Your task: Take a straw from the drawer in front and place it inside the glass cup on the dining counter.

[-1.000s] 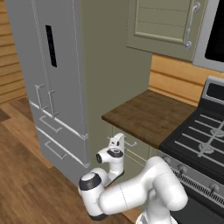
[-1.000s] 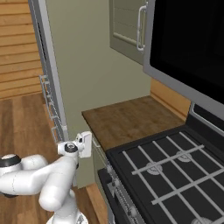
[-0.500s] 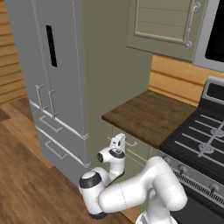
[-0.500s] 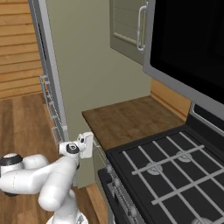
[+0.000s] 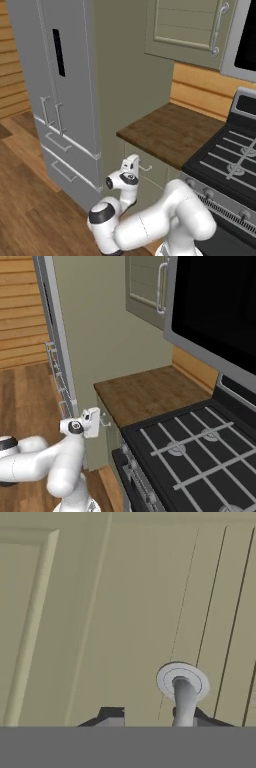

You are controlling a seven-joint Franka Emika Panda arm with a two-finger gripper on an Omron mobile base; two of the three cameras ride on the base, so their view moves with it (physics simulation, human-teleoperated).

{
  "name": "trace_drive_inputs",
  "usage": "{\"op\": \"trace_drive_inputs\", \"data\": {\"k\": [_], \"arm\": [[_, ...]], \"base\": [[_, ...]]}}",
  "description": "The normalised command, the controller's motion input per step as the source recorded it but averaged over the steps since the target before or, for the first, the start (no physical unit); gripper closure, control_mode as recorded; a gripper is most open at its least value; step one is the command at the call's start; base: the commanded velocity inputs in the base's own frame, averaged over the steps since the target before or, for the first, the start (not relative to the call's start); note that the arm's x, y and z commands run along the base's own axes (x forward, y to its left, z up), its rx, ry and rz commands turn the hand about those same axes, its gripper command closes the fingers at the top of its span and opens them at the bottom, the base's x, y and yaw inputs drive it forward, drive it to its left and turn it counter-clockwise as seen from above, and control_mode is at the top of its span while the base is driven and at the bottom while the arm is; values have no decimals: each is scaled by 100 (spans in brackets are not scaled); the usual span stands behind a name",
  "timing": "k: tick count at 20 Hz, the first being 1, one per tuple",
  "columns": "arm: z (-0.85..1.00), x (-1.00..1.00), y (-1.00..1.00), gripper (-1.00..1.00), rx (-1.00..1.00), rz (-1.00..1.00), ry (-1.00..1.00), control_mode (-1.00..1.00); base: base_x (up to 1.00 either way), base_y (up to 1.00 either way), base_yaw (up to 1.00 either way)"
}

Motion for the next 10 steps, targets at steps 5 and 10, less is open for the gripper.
{"op": "trace_drive_inputs", "data": {"k": [5,10], "arm": [[0,-53,71,100,0,0,1,-100],[-3,-56,88,100,1,0,11,-100]], "base": [[0,0,0],[0,0,0]]}}
